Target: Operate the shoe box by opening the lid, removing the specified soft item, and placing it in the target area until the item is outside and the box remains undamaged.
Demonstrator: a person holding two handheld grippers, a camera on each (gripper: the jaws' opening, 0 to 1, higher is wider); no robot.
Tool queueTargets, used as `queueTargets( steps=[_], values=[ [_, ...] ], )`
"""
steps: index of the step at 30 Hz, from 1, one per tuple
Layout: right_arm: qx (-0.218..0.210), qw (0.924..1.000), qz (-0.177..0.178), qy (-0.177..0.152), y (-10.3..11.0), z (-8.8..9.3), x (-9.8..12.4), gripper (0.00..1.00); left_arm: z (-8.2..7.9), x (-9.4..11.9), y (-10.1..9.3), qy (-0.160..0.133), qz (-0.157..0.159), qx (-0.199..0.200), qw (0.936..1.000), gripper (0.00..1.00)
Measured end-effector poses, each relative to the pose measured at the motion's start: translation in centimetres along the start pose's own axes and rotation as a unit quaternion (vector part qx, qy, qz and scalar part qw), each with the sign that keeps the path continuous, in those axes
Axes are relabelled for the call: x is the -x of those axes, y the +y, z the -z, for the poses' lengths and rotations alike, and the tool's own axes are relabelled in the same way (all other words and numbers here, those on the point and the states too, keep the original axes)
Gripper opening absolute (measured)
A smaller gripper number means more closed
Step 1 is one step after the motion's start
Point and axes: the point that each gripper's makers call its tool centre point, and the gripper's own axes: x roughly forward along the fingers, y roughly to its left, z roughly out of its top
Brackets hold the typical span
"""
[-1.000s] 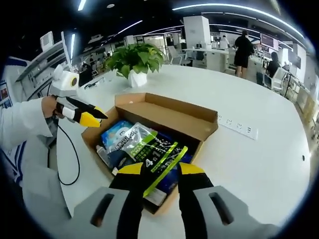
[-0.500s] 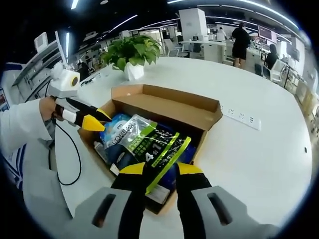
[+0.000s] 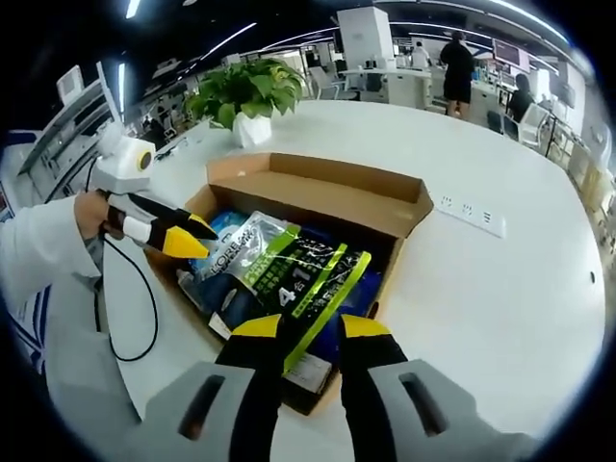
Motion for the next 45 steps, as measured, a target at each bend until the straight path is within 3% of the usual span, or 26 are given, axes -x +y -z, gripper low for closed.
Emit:
queueTargets(
  steps=[11, 19, 29, 45],
  values=[
    [-0.008, 0.9999, -0.004, 0.008, 0.2, 0.4, -0.6, 0.14, 0.6, -1.0, -0.2, 0.009, 0.004, 0.006, 0.9999, 0.33],
    [-0.008, 0.9999, -0.002, 0.012, 0.1, 0.5, -0.7, 0.07, 0.5, -1.2, -0.8, 0.005, 0.020, 0.016, 0.9997, 0.12],
    [-0.019, 0.9997, 0.006, 0.012, -0.3, 0.6, -0.9, 0.04, 0.3, -1.1, -0.6, 0.002, 0.006, 0.027, 0.9996, 0.01],
    [-0.028, 0.9993, 0.013, 0.021, -0.5, 0.5, -0.9, 0.00, 0.0, -1.0, -0.8, 0.003, -0.014, 0.001, 0.9999, 0.00]
  ],
)
